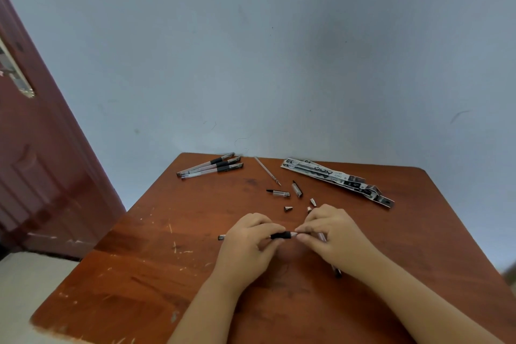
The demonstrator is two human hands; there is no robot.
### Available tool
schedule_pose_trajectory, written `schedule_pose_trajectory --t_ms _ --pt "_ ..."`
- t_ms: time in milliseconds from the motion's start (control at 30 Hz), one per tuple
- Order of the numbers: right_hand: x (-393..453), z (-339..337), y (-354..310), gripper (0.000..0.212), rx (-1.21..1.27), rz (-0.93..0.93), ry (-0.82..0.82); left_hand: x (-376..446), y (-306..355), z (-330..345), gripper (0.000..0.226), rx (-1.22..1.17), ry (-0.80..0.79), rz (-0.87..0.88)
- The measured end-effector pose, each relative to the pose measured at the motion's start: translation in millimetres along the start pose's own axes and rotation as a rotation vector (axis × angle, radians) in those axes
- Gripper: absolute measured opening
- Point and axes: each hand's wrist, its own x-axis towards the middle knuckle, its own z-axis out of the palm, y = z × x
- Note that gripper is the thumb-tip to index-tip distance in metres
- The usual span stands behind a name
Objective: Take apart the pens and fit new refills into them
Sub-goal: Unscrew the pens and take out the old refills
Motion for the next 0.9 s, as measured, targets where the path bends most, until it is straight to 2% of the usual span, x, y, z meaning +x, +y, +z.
schedule_pose_trajectory --t_ms 100,300,433,567,733,833,900 --pt "-1 -5 6 0.018 -0.024 0.029 0.060 0 -5 -2 0.014 0.037 0.038 -0.047" --pt "-1 -29 28 0.004 -0.141 0.084 0.249 2 -14 -11 0.017 0.024 0.110 -0.220" --pt "-1 -34 32 0.014 -0.119 0.175 0.338 5 -15 -14 0.020 0.105 0.165 -0.385" --pt "4 -19 22 0.007 -0.134 0.168 0.388 5 -14 -15 0.022 0.131 0.148 -0.486" --pt "37 12 18 0.006 -0.381 0.105 0.361 3 -6 -7 0.022 0.149 0.040 -0.431" --pt "74 24 18 0.007 -0.423 0.271 0.322 3 -7 -8 0.022 0.144 0.039 -0.436" --pt "94 29 21 0.020 -0.445 0.404 0.234 4 -7 -9 0.022 0.139 0.040 -0.446"
